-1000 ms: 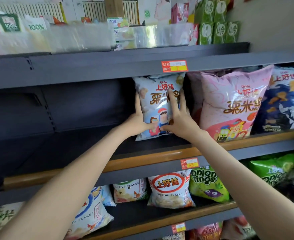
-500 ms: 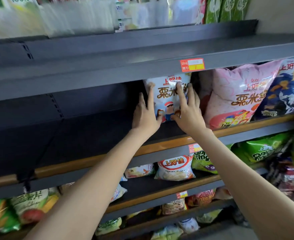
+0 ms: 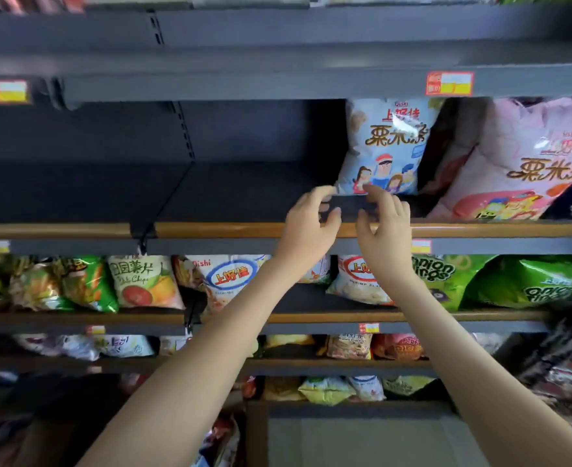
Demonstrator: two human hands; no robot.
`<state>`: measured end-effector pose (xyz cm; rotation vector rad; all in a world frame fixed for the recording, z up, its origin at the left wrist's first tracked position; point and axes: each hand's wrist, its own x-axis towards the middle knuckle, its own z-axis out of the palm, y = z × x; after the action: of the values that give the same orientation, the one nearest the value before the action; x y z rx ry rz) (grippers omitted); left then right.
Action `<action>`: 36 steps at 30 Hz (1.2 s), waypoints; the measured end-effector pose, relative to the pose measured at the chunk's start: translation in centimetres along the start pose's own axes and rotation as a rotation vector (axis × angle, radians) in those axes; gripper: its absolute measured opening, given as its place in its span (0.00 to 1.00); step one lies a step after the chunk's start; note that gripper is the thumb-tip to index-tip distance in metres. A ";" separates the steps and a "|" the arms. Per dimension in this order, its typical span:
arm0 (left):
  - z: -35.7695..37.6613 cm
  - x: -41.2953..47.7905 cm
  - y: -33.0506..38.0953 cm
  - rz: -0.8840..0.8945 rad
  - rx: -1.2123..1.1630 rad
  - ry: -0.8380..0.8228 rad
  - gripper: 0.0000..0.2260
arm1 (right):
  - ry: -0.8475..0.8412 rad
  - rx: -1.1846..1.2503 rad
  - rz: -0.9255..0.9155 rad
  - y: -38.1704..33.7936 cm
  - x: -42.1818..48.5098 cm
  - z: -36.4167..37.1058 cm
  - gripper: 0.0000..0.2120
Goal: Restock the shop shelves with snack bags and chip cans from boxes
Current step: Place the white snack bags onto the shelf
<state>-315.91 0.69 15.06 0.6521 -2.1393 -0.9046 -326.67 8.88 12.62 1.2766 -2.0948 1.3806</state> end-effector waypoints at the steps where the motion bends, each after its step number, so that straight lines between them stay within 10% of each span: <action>1: -0.1 -1.7 0.0 -0.027 -0.056 0.038 0.15 | -0.038 0.051 0.013 -0.7 -1.3 -0.1 0.17; 19: -9.8 -35.9 -16.6 -1.234 0.048 0.048 0.18 | -1.105 0.270 0.356 -8.3 -24.3 12.9 0.14; 36: -25.4 -49.8 -49.4 -1.600 0.023 0.278 0.16 | -1.581 -0.009 0.469 -15.3 -44.7 48.2 0.30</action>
<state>-257.25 -7.19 -30.44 2.4106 -1.0342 -1.3514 -280.42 -12.08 -31.80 2.3887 -3.4497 0.2164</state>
